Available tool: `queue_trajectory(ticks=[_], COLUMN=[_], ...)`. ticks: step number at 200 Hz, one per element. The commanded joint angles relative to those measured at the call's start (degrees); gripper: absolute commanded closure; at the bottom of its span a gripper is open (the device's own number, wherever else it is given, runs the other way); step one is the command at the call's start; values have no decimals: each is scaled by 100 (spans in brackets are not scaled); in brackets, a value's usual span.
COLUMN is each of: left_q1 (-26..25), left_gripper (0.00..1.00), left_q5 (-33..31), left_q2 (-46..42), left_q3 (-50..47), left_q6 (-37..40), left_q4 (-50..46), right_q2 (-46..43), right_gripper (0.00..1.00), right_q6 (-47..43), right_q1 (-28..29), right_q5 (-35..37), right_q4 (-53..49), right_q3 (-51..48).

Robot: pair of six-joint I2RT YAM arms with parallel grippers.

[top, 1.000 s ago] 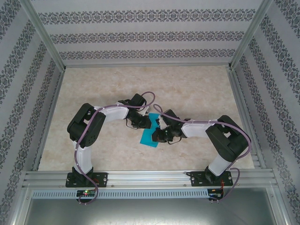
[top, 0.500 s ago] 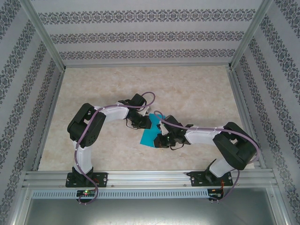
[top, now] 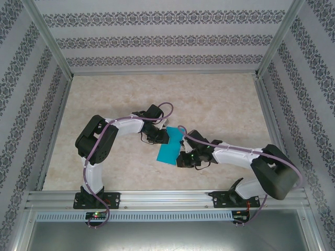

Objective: Fold a paper plane with a square sheet of paper (pick it up from the middle)

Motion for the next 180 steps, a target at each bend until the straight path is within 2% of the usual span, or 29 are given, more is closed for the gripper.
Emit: queue_trajectory(ticks=[1, 34, 82, 111, 180], left_q1=[-38, -38, -38, -38, -38], left_gripper=[79, 79, 79, 79, 79], left_q5=[-731, -719, -682, -711, -644], left_q2=[438, 375, 324, 301, 340], left_q3=[-331, -367, -402, -407, -468], left_q6=[133, 115, 120, 146, 189], left_q4=[-769, -740, -699, -705, -639], right_q2=[-222, 128, 1100, 1576, 1614], right_gripper=[91, 91, 91, 91, 92], right_q6=[247, 230, 265, 143, -107], right_q1=[-377, -723, -819, -860, -1244], right_q5=[174, 200, 86, 145, 572], right_q4=[211, 378, 953, 972, 954], right_q3=[253, 640, 993, 1141, 632])
